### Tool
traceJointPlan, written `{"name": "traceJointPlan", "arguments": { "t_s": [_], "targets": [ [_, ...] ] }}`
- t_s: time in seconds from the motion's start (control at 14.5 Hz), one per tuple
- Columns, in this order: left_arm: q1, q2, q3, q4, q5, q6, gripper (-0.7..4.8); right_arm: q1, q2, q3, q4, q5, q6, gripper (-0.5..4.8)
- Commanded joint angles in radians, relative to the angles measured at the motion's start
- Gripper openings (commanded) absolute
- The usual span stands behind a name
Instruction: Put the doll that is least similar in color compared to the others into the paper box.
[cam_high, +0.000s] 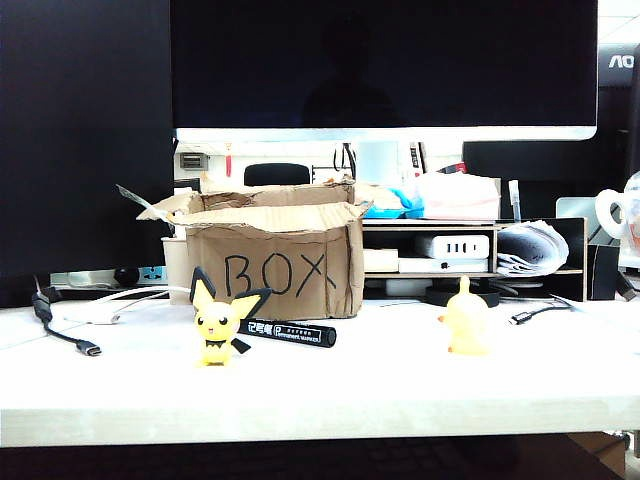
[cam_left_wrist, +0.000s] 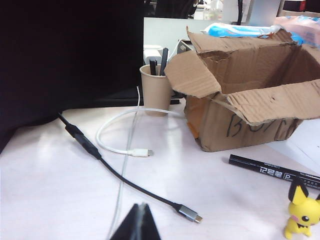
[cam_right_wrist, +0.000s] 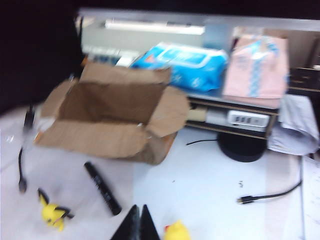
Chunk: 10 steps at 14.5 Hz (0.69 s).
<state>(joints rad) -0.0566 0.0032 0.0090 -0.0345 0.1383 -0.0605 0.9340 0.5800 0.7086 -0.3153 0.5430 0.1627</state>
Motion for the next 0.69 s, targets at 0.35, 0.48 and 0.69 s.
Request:
{"name": "traceJointPlan", "arguments": {
  "t_s": [0.35, 0.48, 0.69],
  "targets": [
    [0.001, 0.0, 0.002, 0.013, 0.0, 0.0, -0.05, -0.444, -0.351, -0.363, 0.204, -0.457, -0.003, 0.04],
    [0.001, 0.0, 0.002, 0.013, 0.0, 0.0, -0.05, -0.571, -0.354, -0.475, 0.323, -0.603, -0.003, 0.04],
    [0.001, 0.0, 0.002, 0.013, 0.0, 0.0, -0.05, -0.66, -0.374, -0.555, 0.375, -0.624, -0.006, 0.04]
  ]
}}
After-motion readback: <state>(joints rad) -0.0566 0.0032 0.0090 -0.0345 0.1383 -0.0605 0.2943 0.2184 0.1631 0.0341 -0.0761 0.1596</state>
